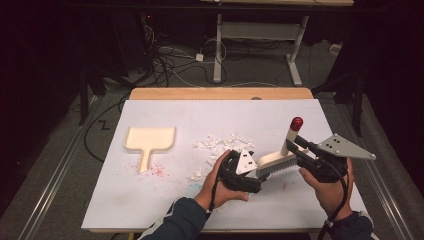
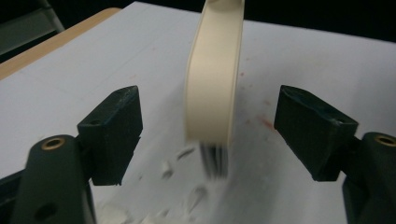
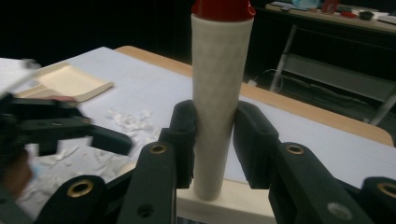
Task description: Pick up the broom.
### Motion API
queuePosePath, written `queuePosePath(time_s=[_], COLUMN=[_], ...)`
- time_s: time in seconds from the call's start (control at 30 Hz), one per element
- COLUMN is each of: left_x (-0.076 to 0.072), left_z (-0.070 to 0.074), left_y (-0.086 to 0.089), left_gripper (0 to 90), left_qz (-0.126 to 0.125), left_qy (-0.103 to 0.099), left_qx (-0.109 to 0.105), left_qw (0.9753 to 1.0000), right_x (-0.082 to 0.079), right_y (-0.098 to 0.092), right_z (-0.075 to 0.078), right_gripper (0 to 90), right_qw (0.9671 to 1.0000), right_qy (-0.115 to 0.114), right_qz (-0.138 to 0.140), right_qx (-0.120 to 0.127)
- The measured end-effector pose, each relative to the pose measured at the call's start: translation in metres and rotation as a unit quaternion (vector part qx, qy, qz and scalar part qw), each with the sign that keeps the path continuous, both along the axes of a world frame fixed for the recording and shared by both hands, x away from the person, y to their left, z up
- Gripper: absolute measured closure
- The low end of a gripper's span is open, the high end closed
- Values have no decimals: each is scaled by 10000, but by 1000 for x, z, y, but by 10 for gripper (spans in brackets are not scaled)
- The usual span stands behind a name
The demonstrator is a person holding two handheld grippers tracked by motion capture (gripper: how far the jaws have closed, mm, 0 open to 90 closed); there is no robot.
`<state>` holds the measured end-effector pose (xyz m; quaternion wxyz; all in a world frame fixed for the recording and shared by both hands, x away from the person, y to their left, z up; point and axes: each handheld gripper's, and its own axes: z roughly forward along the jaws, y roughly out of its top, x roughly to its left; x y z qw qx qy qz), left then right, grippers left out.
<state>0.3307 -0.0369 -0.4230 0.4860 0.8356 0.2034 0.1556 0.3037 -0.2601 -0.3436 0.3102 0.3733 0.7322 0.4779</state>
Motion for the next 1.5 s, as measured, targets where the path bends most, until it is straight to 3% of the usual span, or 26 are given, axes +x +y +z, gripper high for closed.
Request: queuePosePath(time_s=[0.03, 0.1, 0.2, 0.3, 0.37, 0.47, 0.57, 0.7, 0.8, 0.83, 0.87, 0.9, 0.93, 0.97, 1.0, 1.03, 1.07, 1.13, 1.2, 1.23, 1.27, 1.3, 1.37, 1.43, 1.5], left_x=[0, 0, 0, -2, -3, -9, -14, -21, -31, -31, -33, -36, -41, -41, -46, -47, -47, -51, -51, -51, -49, -48, -46, -46, -45], left_z=[2, 3, 6, 11, 13, 18, 20, 21, 20, 20, 19, 18, 17, 17, 16, 15, 15, 13, 12, 12, 11, 11, 10, 9, 8], left_y=[-5, -6, 1, 10, 12, 25, 37, 48, 65, 65, 69, 72, 79, 79, 84, 87, 87, 94, 97, 97, 98, 99, 100, 100, 100], left_gripper=[264, 310, 458, 628, 638, 645, 646, 647, 647, 646, 646, 646, 646, 646, 646, 646, 646, 645, 645, 644, 643, 643, 643, 639, 602], left_qz=[14, -34, -320, -464, -490, -756, -941, -1074, -1278, -1278, -1333, -1386, -1543, -1543, -1657, -1733, -1733, -1902, -2030, -2030, -2006, -1999, -2030, -2051, -1912], left_qy=[11, 37, 159, 205, 170, 185, 206, 162, 234, 234, 234, 255, 270, 270, 314, 339, 339, 381, 414, 414, 424, 450, 459, 431, 374], left_qx=[-51, -107, -339, -439, -402, -275, -206, -11, 154, 154, 187, 201, 280, 280, 326, 332, 332, 304, 290, 290, 246, 222, 210, 219, 229], left_qw=[10000, 9999, 9988, 9977, 9978, 9966, 9951, 9941, 9914, 9914, 9906, 9898, 9873, 9873, 9851, 9837, 9837, 9805, 9779, 9779, 9784, 9785, 9779, 9775, 9806], right_x=[-6, -10, -19, -24, -25, -27, -28, -28, -29, -29, -29, -28, -27, -27, -25, -23, -22, -20, -18, -18, -15, -15, -13, -14, -13], right_y=[4, 9, 15, 17, 18, 18, 20, 25, 31, 34, 34, 37, 42, 42, 47, 49, 51, 55, 60, 60, 65, 66, 68, 69, 68], right_z=[3, 7, 11, 14, 16, 17, 16, 10, 0, -6, -6, -11, -20, -20, -29, -32, -36, -44, -52, -52, -59, -61, -62, -63, -64], right_gripper=[704, 704, 703, 703, 702, 699, 654, 532, 456, 438, 438, 408, 351, 351, 306, 296, 305, 323, 349, 349, 360, 391, 453, 548, 609], right_qw=[9998, 9997, 9991, 9986, 9982, 9962, 9916, 9812, 9677, 9610, 9610, 9563, 9482, 9482, 9386, 9337, 9301, 9195, 9123, 9123, 9040, 9048, 8992, 9023, 9003], right_qy=[-123, -79, -123, -160, -160, -188, -323, -226, -35, 82, 82, 175, 362, 362, 566, 700, 742, 900, 976, 976, 1113, 1114, 1116, 1111, 1172], right_qz=[123, 242, 409, 503, 581, 851, 1250, 1856, 2376, 2581, 2581, 2712, 2893, 2893, 3099, 3200, 3281, 3523, 3627, 3627, 3834, 3841, 4004, 3956, 3998], right_qx=[21, -38, -19, -28, 42, 65, -101, -487, -843, -985, -985, -1076, -1263, -1263, -1405, -1448, -1472, -1490, -1630, -1630, -1532, -1461, -1362, -1301, -1264])
